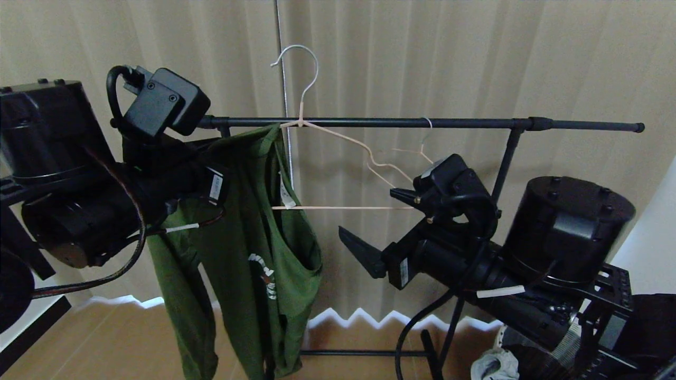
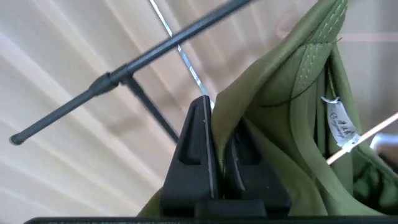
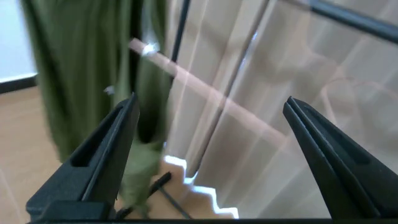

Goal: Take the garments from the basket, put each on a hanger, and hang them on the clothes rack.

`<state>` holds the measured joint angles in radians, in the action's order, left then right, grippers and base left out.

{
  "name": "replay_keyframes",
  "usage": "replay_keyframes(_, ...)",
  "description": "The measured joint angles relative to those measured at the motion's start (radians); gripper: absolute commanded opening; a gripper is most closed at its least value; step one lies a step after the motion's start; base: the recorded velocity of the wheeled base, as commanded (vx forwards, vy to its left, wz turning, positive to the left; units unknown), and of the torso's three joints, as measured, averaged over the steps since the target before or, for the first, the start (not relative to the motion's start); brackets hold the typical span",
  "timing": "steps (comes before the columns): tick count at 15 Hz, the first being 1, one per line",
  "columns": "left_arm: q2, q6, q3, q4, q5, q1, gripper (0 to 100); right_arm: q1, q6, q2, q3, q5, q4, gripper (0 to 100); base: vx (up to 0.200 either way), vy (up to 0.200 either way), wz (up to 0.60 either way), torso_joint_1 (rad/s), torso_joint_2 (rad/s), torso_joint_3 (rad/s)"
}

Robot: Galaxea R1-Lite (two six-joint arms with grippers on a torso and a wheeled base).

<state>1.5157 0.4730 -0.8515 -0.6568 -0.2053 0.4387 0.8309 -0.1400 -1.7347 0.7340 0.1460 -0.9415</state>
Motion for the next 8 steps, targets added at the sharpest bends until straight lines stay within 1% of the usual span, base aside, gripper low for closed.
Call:
replay_keyframes(3, 0.016, -0.024, -0.012, -0.072, -0.009, 0.007, 0, 0.007, 0.000, -0.036, 0.009, 0.000, -0.001, 100, 0.000, 0.000, 0.00, 0.000, 0.00, 0.000)
replay_keyframes(6, 0.022, -0.058, -0.014, -0.096, -0.009, 0.040, 0, 0.001, -0.001, -0.073, 0.039, 0.001, -0.001, 100, 0.000, 0.000, 0.00, 0.000, 0.00, 0.000)
replay_keyframes(8, 0.022, -0.065, -0.017, -0.100, -0.009, 0.068, 0, -0.011, 0.000, -0.103, 0.067, 0.004, -0.001, 100, 0.000, 0.000, 0.00, 0.000, 0.00, 0.000)
